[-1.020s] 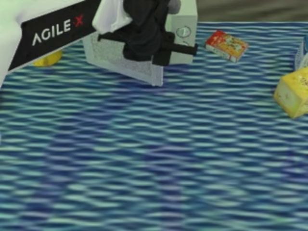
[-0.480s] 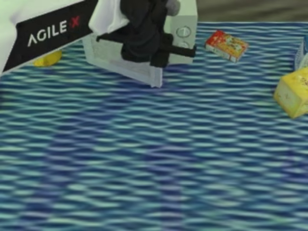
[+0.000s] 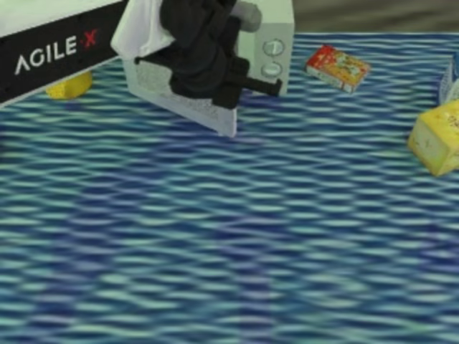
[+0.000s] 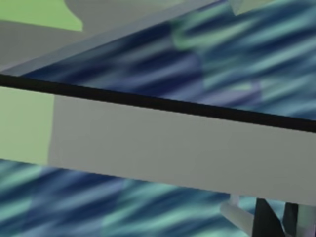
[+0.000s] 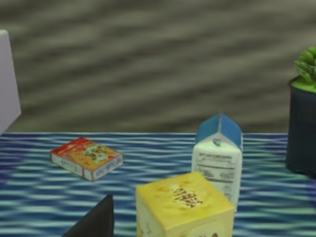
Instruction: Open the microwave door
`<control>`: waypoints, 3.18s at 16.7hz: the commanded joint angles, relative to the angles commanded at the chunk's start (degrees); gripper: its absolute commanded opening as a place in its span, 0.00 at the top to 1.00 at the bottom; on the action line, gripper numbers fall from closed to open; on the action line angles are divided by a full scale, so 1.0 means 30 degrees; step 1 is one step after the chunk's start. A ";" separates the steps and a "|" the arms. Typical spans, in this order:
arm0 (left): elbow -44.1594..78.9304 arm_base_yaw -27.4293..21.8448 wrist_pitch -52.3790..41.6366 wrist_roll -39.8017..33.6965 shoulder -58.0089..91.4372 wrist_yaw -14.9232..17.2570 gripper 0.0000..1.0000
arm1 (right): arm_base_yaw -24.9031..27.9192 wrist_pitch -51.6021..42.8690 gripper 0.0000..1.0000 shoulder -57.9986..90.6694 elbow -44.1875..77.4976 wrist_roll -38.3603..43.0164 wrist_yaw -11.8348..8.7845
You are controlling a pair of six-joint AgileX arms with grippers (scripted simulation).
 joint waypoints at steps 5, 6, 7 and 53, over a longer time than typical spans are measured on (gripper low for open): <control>0.0000 0.0000 0.0000 0.0000 0.0000 0.0000 1.00 | 0.0000 0.0000 0.00 0.0000 0.0000 0.0000 0.0000; 0.0000 0.0000 0.0000 0.0000 0.0000 0.0000 1.00 | 0.0000 0.0000 0.00 0.0000 0.0000 0.0000 0.0000; 0.0000 0.0000 0.0000 0.0000 0.0000 0.0000 1.00 | 0.0000 0.0000 0.00 0.0000 0.0000 0.0000 0.0000; -0.2178 0.0652 0.0750 0.2444 -0.1538 0.1415 1.00 | 0.0000 0.0000 0.00 0.0000 0.0000 0.0000 0.0000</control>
